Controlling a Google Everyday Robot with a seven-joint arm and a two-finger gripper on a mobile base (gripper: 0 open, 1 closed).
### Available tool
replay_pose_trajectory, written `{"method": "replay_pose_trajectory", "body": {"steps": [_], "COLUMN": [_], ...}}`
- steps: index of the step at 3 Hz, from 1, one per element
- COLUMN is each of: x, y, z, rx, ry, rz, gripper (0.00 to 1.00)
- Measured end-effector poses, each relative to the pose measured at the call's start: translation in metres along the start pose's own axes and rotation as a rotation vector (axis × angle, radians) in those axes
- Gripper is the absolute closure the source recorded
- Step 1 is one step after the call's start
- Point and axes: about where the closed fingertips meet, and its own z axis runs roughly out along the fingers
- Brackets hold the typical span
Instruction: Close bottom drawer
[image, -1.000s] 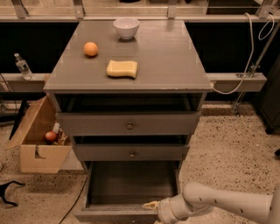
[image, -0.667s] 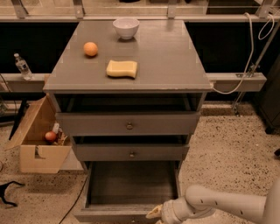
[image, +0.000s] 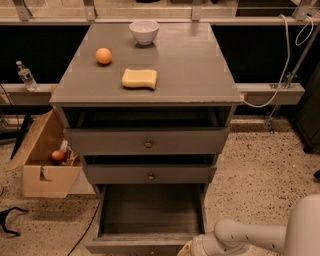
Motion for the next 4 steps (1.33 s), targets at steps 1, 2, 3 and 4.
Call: {"method": "replay_pose_trajectory", "body": {"steps": [1,2,3,4], "x": [0.029,0.049,0.063,0.071], "y": [-0.003,-0.010,-0.022,-0.047], "z": [0.012,0.022,0.029,0.037], "rx": [0.028,0.061,0.087,0.114], "ry": [0.048,0.085,0.102,0.097], "rz": [0.037,0.053,0.053,0.022], "gripper": [1.00,1.00,1.00,1.00]}}
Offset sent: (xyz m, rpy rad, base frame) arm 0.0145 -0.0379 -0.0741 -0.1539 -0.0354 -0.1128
